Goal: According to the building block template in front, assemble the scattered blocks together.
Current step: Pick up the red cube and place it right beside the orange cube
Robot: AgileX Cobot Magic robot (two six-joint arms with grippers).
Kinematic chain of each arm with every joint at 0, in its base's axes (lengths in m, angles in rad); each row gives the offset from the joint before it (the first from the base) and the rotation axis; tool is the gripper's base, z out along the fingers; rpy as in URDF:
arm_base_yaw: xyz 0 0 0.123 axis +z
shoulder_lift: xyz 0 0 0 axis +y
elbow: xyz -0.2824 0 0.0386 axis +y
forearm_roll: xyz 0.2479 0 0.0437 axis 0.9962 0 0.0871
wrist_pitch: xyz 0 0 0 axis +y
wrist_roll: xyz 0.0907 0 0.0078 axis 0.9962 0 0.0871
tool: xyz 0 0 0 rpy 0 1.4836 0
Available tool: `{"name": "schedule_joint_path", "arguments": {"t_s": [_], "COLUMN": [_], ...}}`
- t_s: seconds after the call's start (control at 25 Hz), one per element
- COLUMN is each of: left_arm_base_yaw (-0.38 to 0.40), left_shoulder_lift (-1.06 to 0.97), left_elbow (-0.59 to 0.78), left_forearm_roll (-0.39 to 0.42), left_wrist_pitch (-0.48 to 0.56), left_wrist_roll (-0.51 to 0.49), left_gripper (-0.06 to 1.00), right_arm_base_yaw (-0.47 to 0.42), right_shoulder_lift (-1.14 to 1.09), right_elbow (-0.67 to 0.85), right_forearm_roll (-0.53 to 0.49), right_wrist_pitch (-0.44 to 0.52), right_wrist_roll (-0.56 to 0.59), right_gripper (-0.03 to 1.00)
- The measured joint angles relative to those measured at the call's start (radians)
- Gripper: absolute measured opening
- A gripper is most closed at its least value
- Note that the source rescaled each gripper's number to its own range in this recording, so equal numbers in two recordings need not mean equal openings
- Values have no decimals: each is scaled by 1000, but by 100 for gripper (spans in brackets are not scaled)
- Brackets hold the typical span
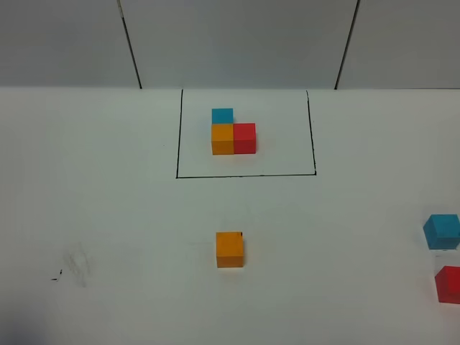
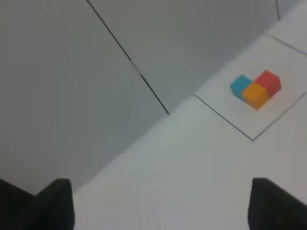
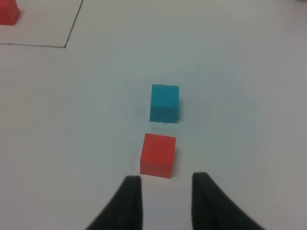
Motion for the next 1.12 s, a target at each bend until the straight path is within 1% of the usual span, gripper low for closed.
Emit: {"name": "schedule_joint_path", "arguments": {"t_s": [0.08,0.2,0.28,0.4,0.52,0.6,0.68,0.76,0.96,1.12], "left_arm_base_yaw": [7,75,164,310,442,511,562,607,707,756], "left_shoulder_lift": [-54,-116,-149,-195,-261,-330,-405,-487,-635,-671], "left_elbow": [13,76,139,218,284,337,390,445,592,688], "left_forearm_roll": [-15,-49,-85,-172,-283,-349,-404,-431,-433,-432], "left_wrist_pitch": [0,0,0,0,0,0,0,-16,-40,-32], "left_wrist_roll": [0,31,95,158,167,159,122,72,-114,-201], "left_gripper": [65,65,65,65,65,65,65,65,65,65], "right_arm_base_yaw": [0,0,0,0,0,0,0,0,0,0], "right_shoulder_lift": [0,0,0,0,0,0,0,0,0,0], "right_elbow": [0,0,0,0,0,0,0,0,0,0], "right_forearm_roll": [0,0,0,0,0,0,0,0,0,0], "right_wrist_pitch": [0,0,0,0,0,0,0,0,0,0], "right_wrist_roll": [0,0,-6,-6,-6,-6,-6,-6,0,0], "right_gripper": [0,0,0,0,0,0,0,0,0,0]}}
